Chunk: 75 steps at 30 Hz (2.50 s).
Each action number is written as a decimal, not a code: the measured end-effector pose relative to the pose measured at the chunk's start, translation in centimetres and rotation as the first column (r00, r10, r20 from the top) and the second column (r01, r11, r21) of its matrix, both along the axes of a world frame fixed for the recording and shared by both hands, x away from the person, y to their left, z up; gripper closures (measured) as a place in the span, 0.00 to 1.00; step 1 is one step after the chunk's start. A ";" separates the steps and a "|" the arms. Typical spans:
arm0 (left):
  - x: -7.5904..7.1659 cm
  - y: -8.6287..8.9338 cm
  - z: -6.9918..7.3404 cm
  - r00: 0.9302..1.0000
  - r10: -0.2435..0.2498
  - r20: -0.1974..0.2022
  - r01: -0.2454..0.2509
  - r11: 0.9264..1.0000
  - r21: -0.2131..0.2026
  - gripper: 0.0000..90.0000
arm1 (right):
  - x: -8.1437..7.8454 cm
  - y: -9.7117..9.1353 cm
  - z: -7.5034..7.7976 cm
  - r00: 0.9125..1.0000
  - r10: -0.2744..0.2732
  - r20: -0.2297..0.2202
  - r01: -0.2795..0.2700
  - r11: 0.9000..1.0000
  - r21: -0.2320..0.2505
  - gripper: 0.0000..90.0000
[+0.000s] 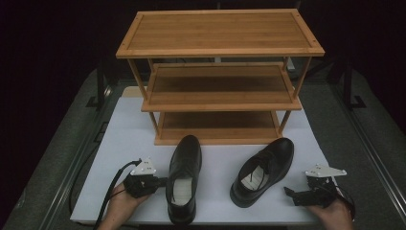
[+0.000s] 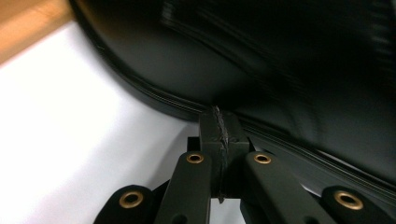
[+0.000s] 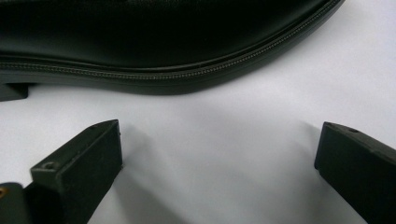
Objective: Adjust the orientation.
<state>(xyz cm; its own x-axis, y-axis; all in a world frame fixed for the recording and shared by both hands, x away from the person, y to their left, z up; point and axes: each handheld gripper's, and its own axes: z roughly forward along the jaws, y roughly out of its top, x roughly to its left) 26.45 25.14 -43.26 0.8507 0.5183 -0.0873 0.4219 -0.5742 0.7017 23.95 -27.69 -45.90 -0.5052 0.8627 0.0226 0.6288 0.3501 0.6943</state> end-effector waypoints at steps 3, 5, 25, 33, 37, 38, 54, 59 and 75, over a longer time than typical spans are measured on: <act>-0.6 -0.1 0.1 1.000 -0.016 0.010 0.016 1.000 -0.016 1.00 | 0.0 0.0 0.0 1.000 0.000 -0.001 0.000 1.000 0.001 0.00; -0.5 0.0 0.2 1.000 -0.017 0.004 0.017 1.000 -0.022 1.00 | 0.0 0.0 0.0 1.000 0.000 0.000 0.000 1.000 0.000 0.00; 0.6 -3.5 -0.1 0.996 -0.083 0.017 0.083 0.996 -0.029 1.00 | 0.0 0.0 0.0 1.000 0.000 -0.002 0.000 1.000 -0.001 0.00; 0.6 -3.5 -0.1 0.995 -0.095 0.026 0.096 0.995 -0.022 1.00 | 0.0 0.0 0.0 1.000 0.000 -0.001 0.000 1.000 -0.001 0.00; 0.4 -2.9 0.2 0.996 -0.076 0.042 0.077 0.997 -0.012 1.00 | 0.0 0.0 0.0 1.000 -0.001 0.000 0.001 1.000 0.001 0.00; 0.4 -2.4 0.3 0.997 -0.061 0.047 0.062 0.998 -0.014 0.99 | 0.0 0.0 0.0 1.000 -0.001 0.000 0.001 1.000 0.001 0.00; -0.1 5.4 0.2 0.988 0.152 0.006 -0.152 0.988 0.031 0.46 | 0.0 0.0 0.0 1.000 0.000 0.001 0.000 1.000 -0.001 0.00; -0.6 7.3 -0.3 0.979 0.205 0.018 -0.206 0.976 0.067 0.26 | 0.0 0.0 0.0 1.000 0.000 -0.001 0.000 1.000 -0.002 0.00; -0.7 9.4 -1.7 0.958 0.276 0.073 -0.281 0.957 0.072 0.00 | 0.0 0.1 0.1 1.000 -0.001 -0.008 0.001 1.000 -0.003 0.00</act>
<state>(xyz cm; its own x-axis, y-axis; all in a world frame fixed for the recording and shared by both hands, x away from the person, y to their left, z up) 25.75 34.58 -44.99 0.6738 0.7388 0.0127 0.5309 -0.4960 0.6871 23.96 -27.64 -45.83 -0.5037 0.8635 0.0241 0.6352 0.3513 0.6879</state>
